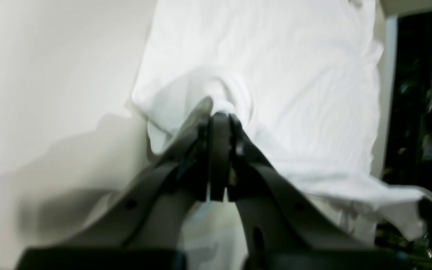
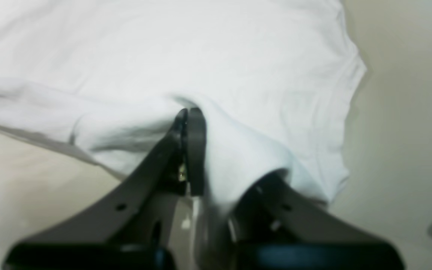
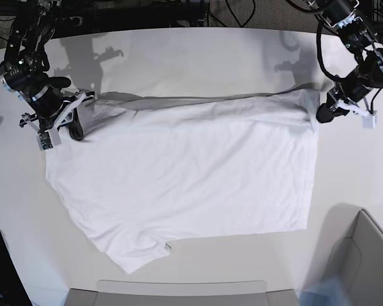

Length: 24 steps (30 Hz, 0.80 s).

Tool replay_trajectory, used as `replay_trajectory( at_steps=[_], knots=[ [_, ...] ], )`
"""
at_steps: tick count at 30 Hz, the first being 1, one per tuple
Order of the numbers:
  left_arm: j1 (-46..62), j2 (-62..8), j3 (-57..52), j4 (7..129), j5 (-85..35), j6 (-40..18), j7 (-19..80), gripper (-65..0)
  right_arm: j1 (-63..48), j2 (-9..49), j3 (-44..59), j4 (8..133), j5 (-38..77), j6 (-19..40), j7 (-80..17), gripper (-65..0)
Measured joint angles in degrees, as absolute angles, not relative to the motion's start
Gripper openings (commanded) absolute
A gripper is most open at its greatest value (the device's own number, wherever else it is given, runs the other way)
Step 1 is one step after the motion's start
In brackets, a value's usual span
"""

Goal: Fold the T-shirt properly
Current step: 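Lift the shirt edge and fold it toward the hem with both grippers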

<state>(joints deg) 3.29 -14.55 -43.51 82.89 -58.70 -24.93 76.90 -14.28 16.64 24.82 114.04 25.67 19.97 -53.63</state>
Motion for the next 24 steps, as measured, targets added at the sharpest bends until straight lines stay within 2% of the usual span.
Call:
replay_trajectory(
  at_steps=[9, 19, 24],
  knots=[
    [-3.6, -14.5, -43.5, 76.5, -58.4, -24.9, 76.9, -65.0, -7.8, 16.6, 22.7, 106.3, 24.5, 20.0, -53.6, -65.0],
    [-9.9, -14.6, -43.5, 74.6, -51.4, -24.9, 77.0, -65.0, -0.7, 16.8, 20.0, 97.1, 24.4, 20.0, -53.5, -65.0],
    [-13.4, -14.6, -43.5, 68.9, -47.4, -24.9, 74.8, -65.0, 3.0, 16.8, 17.7, 92.0, 24.3, 20.0, -51.4, -65.0]
  ],
)
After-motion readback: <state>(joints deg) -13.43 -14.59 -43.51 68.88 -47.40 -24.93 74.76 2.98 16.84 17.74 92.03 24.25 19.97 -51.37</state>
